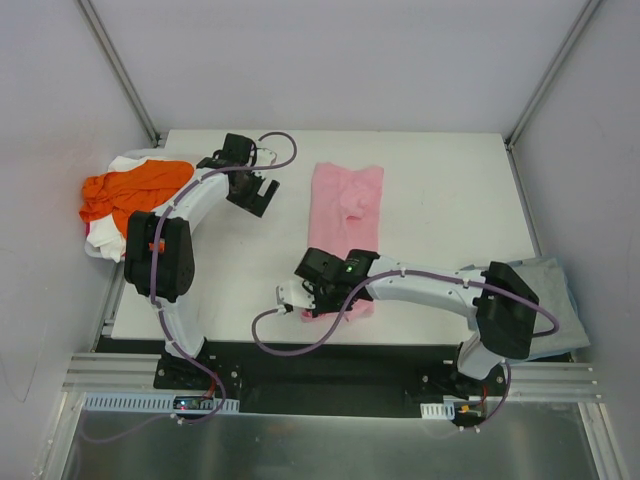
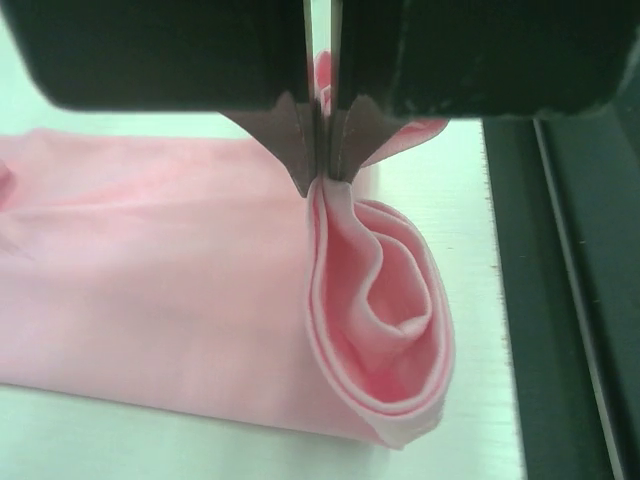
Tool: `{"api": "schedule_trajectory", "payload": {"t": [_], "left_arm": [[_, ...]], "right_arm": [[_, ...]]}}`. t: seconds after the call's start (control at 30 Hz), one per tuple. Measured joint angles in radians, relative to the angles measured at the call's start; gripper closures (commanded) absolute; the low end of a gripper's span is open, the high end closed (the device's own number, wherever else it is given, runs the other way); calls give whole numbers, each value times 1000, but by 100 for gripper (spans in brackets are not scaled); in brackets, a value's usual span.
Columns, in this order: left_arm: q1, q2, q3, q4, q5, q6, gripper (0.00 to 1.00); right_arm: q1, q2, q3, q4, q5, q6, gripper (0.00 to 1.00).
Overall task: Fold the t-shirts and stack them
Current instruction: Fold the tshirt
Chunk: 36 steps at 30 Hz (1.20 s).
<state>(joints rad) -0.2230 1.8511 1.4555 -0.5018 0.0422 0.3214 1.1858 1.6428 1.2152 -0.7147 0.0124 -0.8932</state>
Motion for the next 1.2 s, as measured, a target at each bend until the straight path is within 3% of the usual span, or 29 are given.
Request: {"api": "schedule_trajectory", "payload": {"t": [0.43, 1.2], "left_arm": [[0, 0, -15, 14, 1, 0, 6], [0, 0, -17, 24, 2, 0, 6]], "right_arm": [[-137, 22, 79, -39, 142, -5, 99], [-373, 262, 323, -44, 156, -119, 99]]}}
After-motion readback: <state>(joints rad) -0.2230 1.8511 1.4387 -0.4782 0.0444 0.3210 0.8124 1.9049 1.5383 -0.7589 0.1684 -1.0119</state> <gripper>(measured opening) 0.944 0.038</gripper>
